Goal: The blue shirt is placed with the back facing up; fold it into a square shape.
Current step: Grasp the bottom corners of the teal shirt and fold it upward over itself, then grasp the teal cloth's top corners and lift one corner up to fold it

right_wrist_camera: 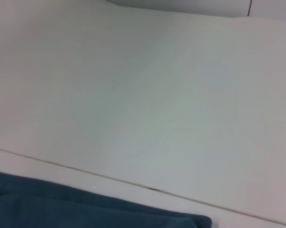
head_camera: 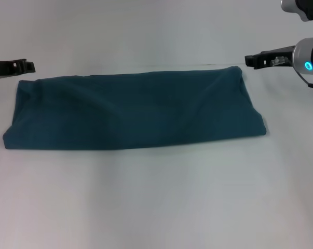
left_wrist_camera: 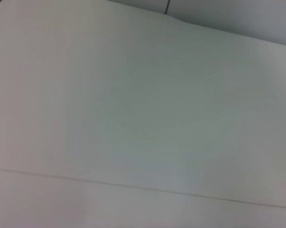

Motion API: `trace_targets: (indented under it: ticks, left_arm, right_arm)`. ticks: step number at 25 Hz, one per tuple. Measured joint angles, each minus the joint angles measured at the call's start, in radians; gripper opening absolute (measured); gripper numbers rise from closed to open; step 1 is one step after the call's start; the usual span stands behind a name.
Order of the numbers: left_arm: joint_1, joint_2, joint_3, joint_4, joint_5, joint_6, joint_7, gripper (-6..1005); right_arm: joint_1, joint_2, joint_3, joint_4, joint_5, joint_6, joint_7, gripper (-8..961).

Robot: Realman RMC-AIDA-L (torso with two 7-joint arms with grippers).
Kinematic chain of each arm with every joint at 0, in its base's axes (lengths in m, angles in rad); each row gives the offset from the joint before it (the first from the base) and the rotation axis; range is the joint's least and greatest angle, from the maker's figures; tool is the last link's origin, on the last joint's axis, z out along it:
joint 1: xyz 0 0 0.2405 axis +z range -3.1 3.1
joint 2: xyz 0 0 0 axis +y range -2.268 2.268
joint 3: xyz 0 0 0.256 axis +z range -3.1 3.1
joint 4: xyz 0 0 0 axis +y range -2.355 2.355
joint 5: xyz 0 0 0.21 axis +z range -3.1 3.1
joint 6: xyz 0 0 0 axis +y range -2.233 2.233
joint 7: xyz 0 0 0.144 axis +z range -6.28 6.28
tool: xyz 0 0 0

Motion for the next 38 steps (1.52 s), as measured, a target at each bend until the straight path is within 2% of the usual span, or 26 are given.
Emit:
trace_targets:
  ticks: [6, 8, 11, 16, 20, 22, 29, 38]
  left_arm:
    - [-0.007, -0.001, 0.002, 0.000, 0.001, 0.002, -0.001, 452]
    - [-0.007, 0.003, 0.000, 0.002, 0.002, 0.032, -0.004, 533]
    - [0.004, 0.015, -0.003, 0.039, 0.007, 0.137, -0.038, 654]
    - [0.058, 0.031, -0.009, 0.168, 0.012, 0.390, -0.173, 848]
    - [0.081, 0.035, -0.010, 0.237, 0.068, 0.547, -0.270, 877]
    - [0.084, 0.032, -0.009, 0.244, 0.113, 0.593, -0.313, 892]
    - [0.085, 0.026, -0.006, 0.226, 0.164, 0.606, -0.376, 923]
    - [0.081, 0.020, 0.000, 0.170, 0.227, 0.565, -0.401, 920]
  right_arm:
    - [0.001, 0.000, -0.019, 0.004, 0.000, 0.008, 0.000, 508]
    - [-0.004, 0.000, -0.024, 0.002, 0.000, 0.001, 0.000, 570]
    - [-0.015, -0.002, -0.026, -0.025, -0.002, -0.048, -0.009, 662]
    - [-0.059, -0.004, -0.065, -0.116, -0.010, -0.123, -0.017, 813]
    - [-0.097, -0.005, -0.104, -0.203, -0.012, -0.160, -0.017, 931]
    - [-0.101, -0.005, -0.105, -0.217, -0.015, -0.171, -0.018, 931]
    - [-0.107, -0.003, -0.125, -0.268, -0.019, -0.201, -0.021, 930]
    - [-0.095, -0.003, -0.157, -0.275, -0.037, -0.209, -0.014, 929]
